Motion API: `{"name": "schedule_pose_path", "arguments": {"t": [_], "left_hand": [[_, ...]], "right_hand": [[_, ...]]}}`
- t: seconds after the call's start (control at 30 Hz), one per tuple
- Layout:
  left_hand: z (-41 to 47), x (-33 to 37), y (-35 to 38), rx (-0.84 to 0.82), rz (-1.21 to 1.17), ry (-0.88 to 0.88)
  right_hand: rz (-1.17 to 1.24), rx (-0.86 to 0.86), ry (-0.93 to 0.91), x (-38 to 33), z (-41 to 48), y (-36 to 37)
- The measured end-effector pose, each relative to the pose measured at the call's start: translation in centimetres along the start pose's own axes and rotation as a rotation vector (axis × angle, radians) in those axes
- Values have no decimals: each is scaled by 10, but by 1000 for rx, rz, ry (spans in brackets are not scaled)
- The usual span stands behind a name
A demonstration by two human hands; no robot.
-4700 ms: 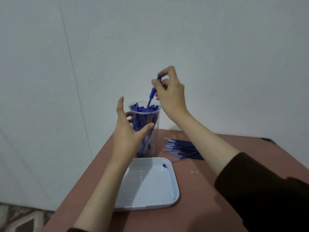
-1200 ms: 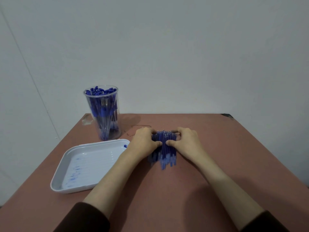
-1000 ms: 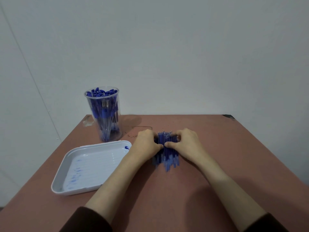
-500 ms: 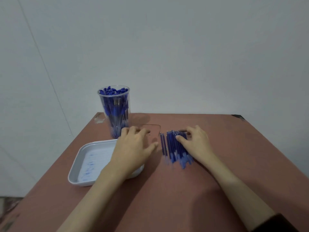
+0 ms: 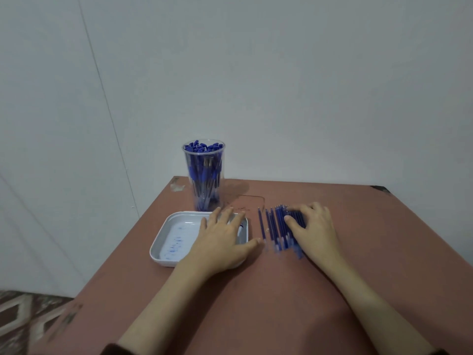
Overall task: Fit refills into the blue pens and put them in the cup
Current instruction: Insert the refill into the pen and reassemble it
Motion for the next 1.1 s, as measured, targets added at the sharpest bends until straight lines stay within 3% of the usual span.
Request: {"name": "schedule_pose_path", "arguments": {"t": [0.07, 0.13, 0.23, 0.3, 0.37, 0.5, 0.8, 0.9, 1.0, 1.03, 1.1], "left_hand": [[1, 0, 0, 28, -17, 15], [3, -3, -5, 166, -86, 71], [3, -12, -24, 621, -317, 148], [5, -20, -39, 849, -418, 63], [18, -31, -51, 824, -618, -53], [48, -43, -58, 569, -850, -155], [60, -50, -55, 581, -872, -174], [47, -42, -58, 774, -631, -262], [29, -9, -56, 1033, -299, -29], [28, 2, -51, 997, -249, 36], [37, 18, -39, 712, -216, 77]], "right_hand": [[3, 0, 15, 3, 0, 0], [7, -4, 32, 6, 1, 0], [14, -9, 56, 11, 3, 1], [15, -19, 75, 13, 4, 1], [14, -27, 89, 15, 4, 2], [20, -49, 100, 17, 5, 5], [2, -70, 111, 17, 6, 7], [30, -60, 122, 18, 7, 6], [40, -58, 128, 17, 7, 4], [33, -59, 125, 17, 7, 4], [19, -62, 123, 17, 7, 4]]}}
Point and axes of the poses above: each hand's wrist, its own z-axis towards the middle knuckle, its own y-axis out of the palm, x = y × z, the point moved 3 cm from there along z, towards the middle knuckle, and after that the axes turned 11 degrees about -z, right-handed, at the moved point
